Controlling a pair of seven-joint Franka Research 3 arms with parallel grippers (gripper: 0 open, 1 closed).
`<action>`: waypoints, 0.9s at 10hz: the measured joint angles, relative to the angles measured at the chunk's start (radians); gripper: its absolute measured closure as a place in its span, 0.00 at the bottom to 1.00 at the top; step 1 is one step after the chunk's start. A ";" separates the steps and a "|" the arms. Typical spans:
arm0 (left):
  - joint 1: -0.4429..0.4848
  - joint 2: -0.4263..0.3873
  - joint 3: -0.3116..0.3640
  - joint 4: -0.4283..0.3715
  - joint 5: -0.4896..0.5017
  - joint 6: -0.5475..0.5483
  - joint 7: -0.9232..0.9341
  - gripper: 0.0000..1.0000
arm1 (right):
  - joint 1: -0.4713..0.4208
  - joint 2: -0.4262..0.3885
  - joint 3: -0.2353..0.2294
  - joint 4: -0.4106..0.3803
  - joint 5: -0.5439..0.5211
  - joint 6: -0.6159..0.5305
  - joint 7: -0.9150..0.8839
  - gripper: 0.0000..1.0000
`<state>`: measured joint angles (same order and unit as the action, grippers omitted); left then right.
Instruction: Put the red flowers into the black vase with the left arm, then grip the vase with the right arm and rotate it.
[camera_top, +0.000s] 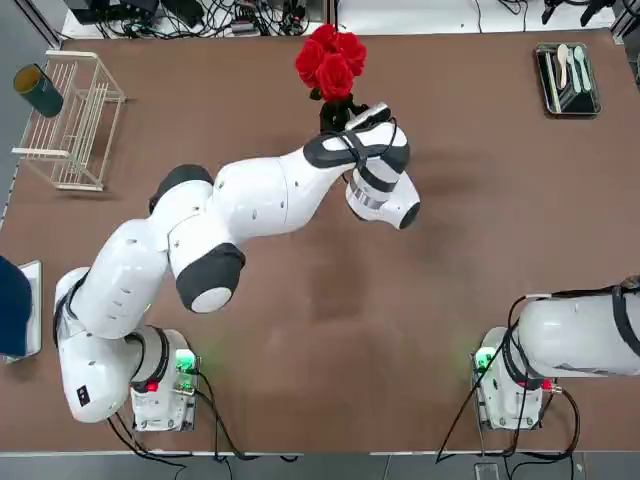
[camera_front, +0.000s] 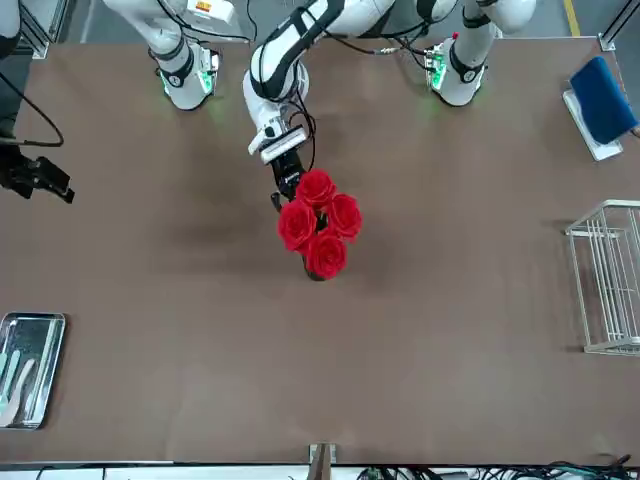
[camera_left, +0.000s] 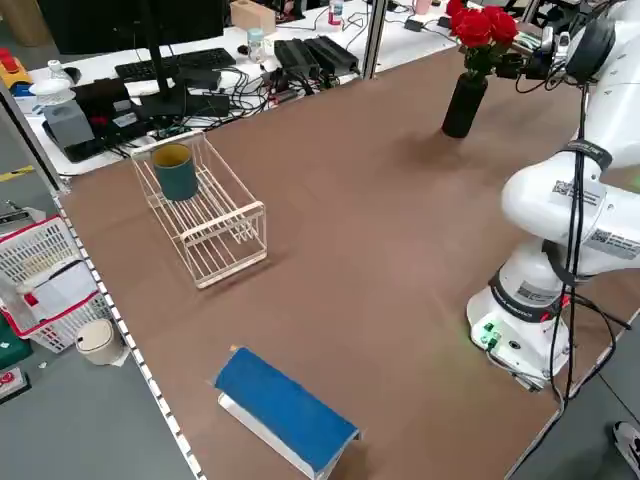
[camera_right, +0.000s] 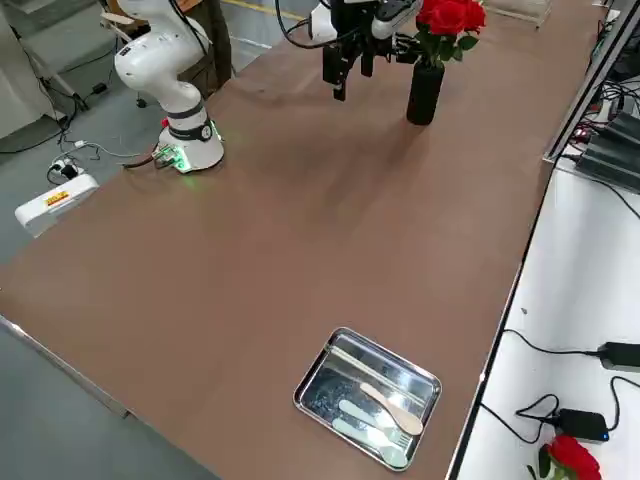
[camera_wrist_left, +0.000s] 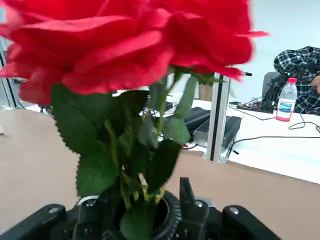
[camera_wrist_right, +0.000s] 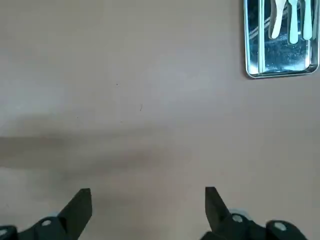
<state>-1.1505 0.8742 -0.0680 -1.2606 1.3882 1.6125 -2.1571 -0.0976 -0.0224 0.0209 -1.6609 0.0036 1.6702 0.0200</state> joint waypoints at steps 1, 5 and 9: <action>-0.010 0.000 -0.005 0.002 0.000 -0.007 0.000 0.44 | 0.008 0.000 0.000 0.000 0.000 0.000 0.000 0.00; -0.022 -0.027 -0.060 0.022 0.000 -0.022 0.000 0.44 | 0.023 0.000 0.003 0.000 0.001 0.001 0.000 0.00; -0.023 -0.127 -0.103 0.034 -0.015 -0.028 0.002 0.45 | 0.042 0.000 0.007 0.001 0.031 0.004 0.001 0.00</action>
<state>-1.1739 0.7467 -0.1713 -1.2265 1.3732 1.5841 -2.1553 -0.0560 -0.0226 0.0278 -1.6596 0.0346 1.6740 0.0213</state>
